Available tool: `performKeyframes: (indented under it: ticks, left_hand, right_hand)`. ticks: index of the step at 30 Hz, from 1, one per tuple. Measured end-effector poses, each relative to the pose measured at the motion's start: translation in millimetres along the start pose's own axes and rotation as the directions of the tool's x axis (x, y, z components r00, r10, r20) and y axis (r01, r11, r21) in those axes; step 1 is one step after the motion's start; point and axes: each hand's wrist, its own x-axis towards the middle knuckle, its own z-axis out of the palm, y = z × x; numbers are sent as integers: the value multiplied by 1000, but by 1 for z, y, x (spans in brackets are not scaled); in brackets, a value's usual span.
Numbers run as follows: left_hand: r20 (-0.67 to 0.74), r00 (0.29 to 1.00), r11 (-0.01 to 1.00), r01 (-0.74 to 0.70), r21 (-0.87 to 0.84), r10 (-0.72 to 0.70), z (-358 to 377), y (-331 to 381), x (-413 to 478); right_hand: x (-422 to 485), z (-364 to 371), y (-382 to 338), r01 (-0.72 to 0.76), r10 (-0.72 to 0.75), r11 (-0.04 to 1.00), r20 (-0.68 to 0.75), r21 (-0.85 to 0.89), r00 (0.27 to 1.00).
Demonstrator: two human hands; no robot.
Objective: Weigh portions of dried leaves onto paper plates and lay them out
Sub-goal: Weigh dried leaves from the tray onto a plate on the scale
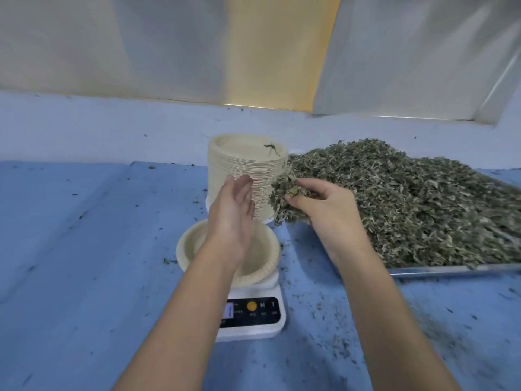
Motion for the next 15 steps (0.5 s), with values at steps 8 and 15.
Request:
performKeyframes:
  ticks: [8,15]
  left_hand:
    - [-86,985,975,-131,178,148,-51,38,-11]
    - [-180,947,886,-167,432,266,-67,36,-10]
  right_hand:
    - [-5,54,8,6,39,970,183,-243,982]
    - [-13,62,9,171,-56,869,253,-464,966]
